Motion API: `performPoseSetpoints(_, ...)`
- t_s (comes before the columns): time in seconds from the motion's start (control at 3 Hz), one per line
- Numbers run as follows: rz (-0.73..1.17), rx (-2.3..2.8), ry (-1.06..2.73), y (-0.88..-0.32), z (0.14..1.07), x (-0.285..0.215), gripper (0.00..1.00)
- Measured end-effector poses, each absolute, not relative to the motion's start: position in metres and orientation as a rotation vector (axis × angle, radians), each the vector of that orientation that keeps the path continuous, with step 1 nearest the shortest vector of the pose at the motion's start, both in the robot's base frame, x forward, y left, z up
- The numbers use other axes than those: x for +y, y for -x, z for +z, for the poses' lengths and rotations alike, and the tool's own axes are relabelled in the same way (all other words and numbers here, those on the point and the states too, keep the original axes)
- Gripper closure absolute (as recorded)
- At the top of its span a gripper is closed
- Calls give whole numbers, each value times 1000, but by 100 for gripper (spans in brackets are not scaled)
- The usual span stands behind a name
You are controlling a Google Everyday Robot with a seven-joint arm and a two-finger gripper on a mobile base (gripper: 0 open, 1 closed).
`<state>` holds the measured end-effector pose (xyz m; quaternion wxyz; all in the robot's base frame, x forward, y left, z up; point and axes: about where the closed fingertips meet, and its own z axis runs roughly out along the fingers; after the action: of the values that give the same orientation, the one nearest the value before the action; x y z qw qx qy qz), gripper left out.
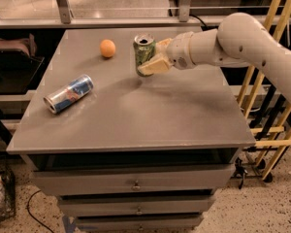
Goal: Knock green can over
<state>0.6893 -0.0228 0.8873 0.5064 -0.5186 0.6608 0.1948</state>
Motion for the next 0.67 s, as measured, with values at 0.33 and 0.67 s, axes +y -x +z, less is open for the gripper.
performPoseSetpoints(0.33,407,1558,1296,-684,911,-32,100)
performPoseSetpoints(0.67,255,1548,1462,-678,929,-39,100)
